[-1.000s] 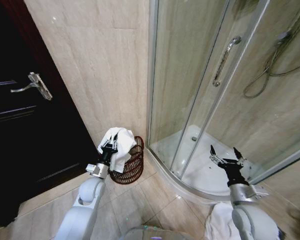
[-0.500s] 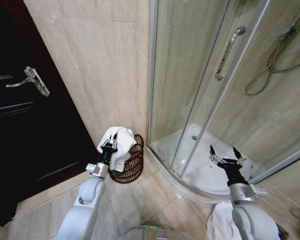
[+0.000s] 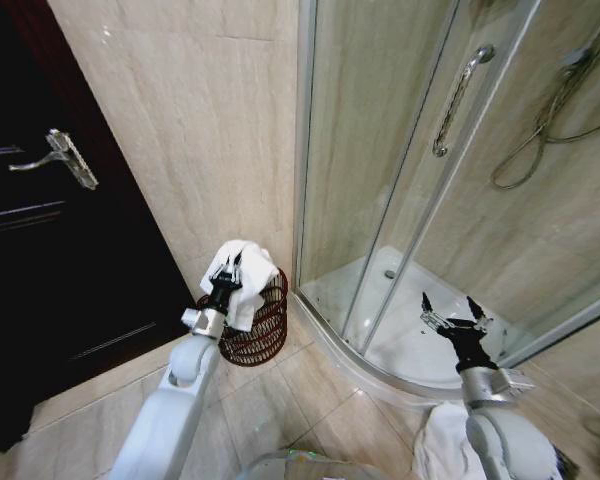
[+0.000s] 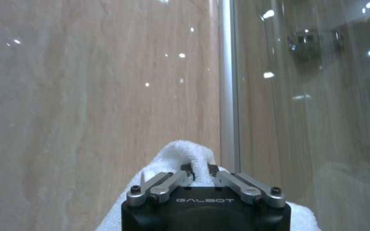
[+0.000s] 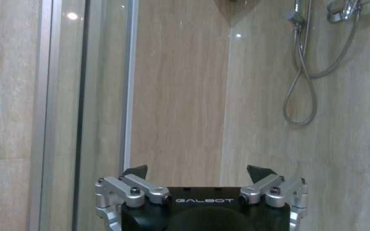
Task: Discard the used towel into the hamper.
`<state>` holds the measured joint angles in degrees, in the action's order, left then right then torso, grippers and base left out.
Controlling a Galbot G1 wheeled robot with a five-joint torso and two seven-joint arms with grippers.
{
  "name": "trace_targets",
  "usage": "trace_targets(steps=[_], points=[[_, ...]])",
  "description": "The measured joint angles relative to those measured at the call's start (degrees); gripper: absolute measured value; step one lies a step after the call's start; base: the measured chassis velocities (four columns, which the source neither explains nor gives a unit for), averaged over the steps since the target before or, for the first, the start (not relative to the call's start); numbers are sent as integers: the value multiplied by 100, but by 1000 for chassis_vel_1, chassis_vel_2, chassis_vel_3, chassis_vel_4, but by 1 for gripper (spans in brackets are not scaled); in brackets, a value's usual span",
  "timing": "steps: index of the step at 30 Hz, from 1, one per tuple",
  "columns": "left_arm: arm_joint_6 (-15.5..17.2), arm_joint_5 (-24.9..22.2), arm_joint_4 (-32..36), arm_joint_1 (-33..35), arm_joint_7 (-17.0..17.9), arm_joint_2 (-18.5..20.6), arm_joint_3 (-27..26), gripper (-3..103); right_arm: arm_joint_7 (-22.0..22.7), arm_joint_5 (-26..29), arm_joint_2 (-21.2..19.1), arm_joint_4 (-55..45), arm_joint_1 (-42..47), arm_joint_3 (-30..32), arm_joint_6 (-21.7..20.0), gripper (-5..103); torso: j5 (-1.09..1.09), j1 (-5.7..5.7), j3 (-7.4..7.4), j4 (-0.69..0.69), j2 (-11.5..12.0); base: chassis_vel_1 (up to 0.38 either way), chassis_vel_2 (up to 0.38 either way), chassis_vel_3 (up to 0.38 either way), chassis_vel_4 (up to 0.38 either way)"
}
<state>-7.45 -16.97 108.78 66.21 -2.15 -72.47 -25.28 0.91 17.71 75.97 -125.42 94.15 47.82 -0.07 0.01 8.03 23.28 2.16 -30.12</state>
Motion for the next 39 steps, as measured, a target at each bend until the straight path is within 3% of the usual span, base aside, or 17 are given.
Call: trace_targets(steps=[5,10,13,20,25,28,37,39], points=[[-93,105,-669,-341,11,48,226,7,2,27,-20,15,-16,36,-6,100,-2,5,7,0,-10,0,0,0,0],[-545,158,-1665,-975,52,167,650,7,18,87,-71,-27,-49,127,-48,100,-3,11,13,-1,-20,0,0,0,0],[-584,310,-1924,-1121,49,233,726,7,21,140,-81,-32,-37,195,-51,100,-1,12,15,-1,-24,0,0,0,0],[-67,563,-2345,-1153,-132,510,735,7,19,271,-115,93,88,391,48,100,-1,15,20,1,-34,0,0,0,0],[295,304,-2475,-1156,-389,627,770,7,18,331,-127,98,75,432,54,100,-2,17,22,1,-38,0,0,0,0],[796,149,-2513,-1217,-661,744,862,7,20,385,-186,119,-13,452,28,100,-1,18,24,2,-41,0,0,0,0],[1206,213,-2657,-1431,-816,840,1069,4,22,451,-284,246,-89,468,22,100,-1,21,27,0,-45,0,0,0,0],[1358,211,-2540,-1393,-835,871,1086,11,22,490,-293,310,-81,500,57,100,-1,21,27,1,-46,0,0,0,0]])
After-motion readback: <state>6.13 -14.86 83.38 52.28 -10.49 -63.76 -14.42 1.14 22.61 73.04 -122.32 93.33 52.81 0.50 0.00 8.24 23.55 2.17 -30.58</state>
